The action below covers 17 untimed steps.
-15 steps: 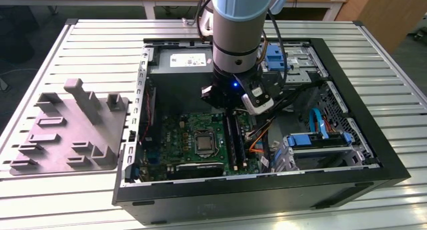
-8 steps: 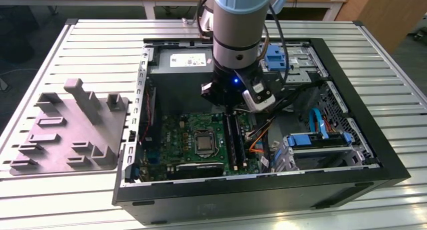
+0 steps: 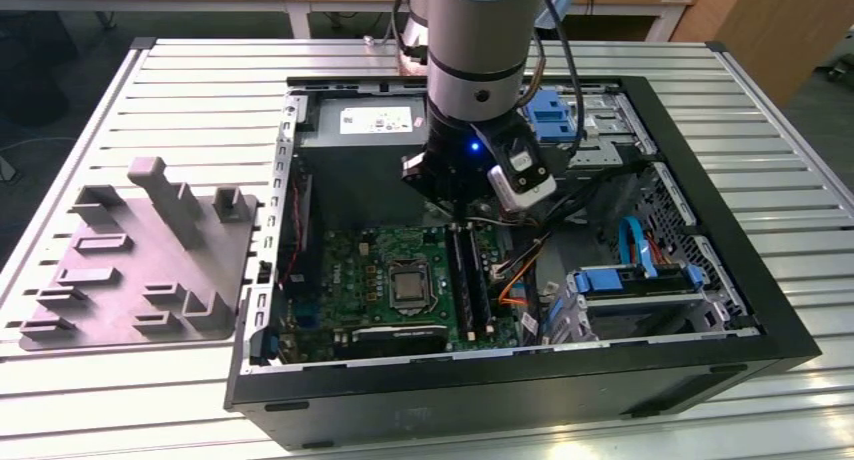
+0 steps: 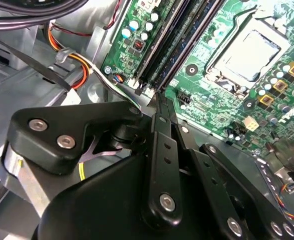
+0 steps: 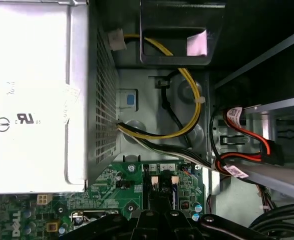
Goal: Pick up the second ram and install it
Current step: 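Press down the second ram until it locks into place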
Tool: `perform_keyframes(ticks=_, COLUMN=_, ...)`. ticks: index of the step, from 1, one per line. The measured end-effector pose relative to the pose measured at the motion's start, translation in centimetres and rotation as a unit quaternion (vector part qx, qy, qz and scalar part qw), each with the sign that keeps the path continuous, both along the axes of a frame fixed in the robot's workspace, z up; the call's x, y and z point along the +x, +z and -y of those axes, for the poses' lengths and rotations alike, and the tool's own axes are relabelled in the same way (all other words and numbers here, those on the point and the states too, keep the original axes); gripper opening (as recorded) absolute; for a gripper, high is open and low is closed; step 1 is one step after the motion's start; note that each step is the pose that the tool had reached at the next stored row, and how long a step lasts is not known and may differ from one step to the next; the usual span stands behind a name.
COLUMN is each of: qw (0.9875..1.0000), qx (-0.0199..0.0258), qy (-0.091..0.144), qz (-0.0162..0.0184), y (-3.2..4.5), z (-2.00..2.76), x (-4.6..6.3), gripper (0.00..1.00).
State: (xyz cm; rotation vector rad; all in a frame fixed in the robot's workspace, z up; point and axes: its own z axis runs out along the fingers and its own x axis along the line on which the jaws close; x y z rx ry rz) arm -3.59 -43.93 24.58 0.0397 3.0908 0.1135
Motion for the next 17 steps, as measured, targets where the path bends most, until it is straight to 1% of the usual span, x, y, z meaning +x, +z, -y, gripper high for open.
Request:
perform_keyframes(ticks=2, qw=1.0, qx=-0.0001, qy=0.0, qz=0.0, y=0.01, z=0.02, x=0.0, gripper=0.1)
perform_keyframes(ticks=3, qw=1.0, qx=-0.0001, qy=0.0, qz=-0.0001, y=0.02, z=0.12, x=0.0, gripper=0.1)
perform_keyframes(ticks=5, qw=1.0, qx=-0.0002, qy=0.0, qz=-0.0001, y=0.02, z=0.56, x=0.0, gripper=0.1)
perform_keyframes(ticks=13, qw=1.0, qx=-0.0001, qy=0.0, qz=-0.0001, y=0.01, z=3.02, x=-0.1, gripper=0.1)
perform_keyframes(ticks=17, qw=1.0, qx=-0.0001, qy=0.0, qz=0.0, y=0.01, z=4.44, x=-0.2, gripper=0.1)
